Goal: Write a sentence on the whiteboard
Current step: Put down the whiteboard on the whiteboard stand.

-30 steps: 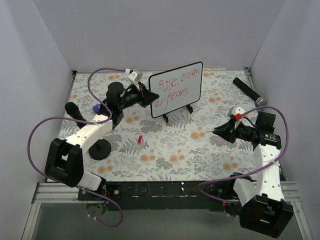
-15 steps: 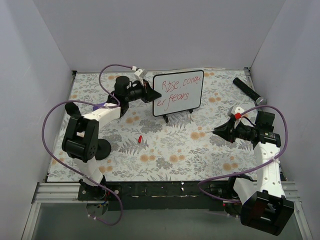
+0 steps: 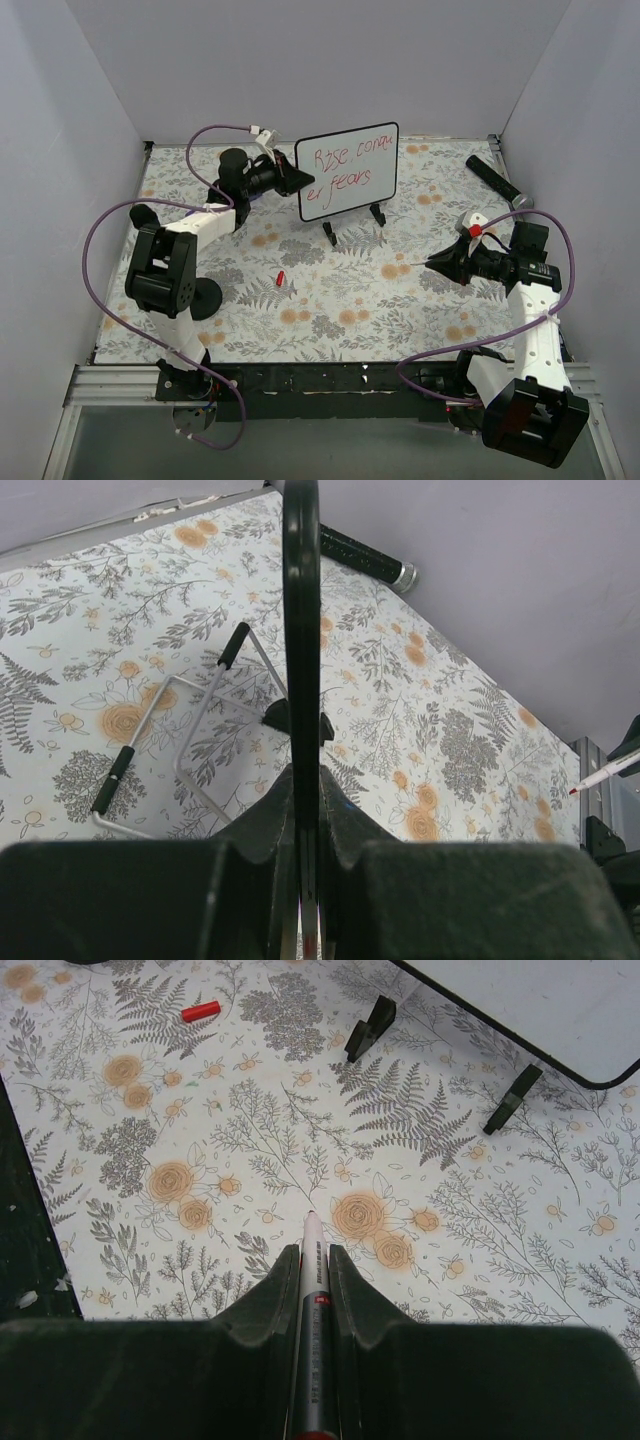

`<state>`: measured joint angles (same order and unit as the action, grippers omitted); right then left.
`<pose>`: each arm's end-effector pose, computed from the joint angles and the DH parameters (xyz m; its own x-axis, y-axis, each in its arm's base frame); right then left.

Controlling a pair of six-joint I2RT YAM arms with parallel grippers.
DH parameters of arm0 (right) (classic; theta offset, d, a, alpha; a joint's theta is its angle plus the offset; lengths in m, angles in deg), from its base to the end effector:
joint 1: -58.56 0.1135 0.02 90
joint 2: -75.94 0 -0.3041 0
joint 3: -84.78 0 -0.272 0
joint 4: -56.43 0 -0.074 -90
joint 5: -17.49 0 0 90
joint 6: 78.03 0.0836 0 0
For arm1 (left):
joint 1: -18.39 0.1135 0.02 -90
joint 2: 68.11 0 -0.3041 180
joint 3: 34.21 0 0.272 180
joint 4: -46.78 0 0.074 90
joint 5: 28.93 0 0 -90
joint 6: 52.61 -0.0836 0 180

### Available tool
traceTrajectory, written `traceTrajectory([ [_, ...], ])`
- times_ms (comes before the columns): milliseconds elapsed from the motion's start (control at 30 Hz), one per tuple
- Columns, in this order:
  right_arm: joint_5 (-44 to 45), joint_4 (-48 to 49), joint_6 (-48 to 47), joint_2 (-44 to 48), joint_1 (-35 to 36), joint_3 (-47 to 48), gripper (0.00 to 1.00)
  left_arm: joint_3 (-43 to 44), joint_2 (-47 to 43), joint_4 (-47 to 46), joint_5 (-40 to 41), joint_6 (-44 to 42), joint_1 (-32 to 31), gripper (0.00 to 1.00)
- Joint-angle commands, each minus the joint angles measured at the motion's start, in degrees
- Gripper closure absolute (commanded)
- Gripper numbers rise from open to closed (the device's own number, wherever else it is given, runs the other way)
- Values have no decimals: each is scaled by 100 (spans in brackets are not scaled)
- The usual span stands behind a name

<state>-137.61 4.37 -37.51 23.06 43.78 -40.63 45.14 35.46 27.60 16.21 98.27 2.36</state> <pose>0.1915 0.0279 0.2800 -0.1399 -0.2941 -0.9455 -0.8598 0.5097 -0.0313 0.4375 -0.1871 0.2858 -0.8021 -0.4138 -0.4306 0.3501 0.2583 -0.9004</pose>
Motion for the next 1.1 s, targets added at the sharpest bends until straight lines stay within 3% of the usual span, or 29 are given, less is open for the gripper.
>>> traceTrajectory([
  [0,-91,2,-10,6,-16,157,99,108,-39,-367,-172,-164,74,100],
  [600,-38,20,-10,-3,-24,140,99,-666,594,-1008,-286,-525,320,98],
  [1067,-11,29,-10,6,-16,131,99,-1238,717,-1439,-181,-762,399,84],
])
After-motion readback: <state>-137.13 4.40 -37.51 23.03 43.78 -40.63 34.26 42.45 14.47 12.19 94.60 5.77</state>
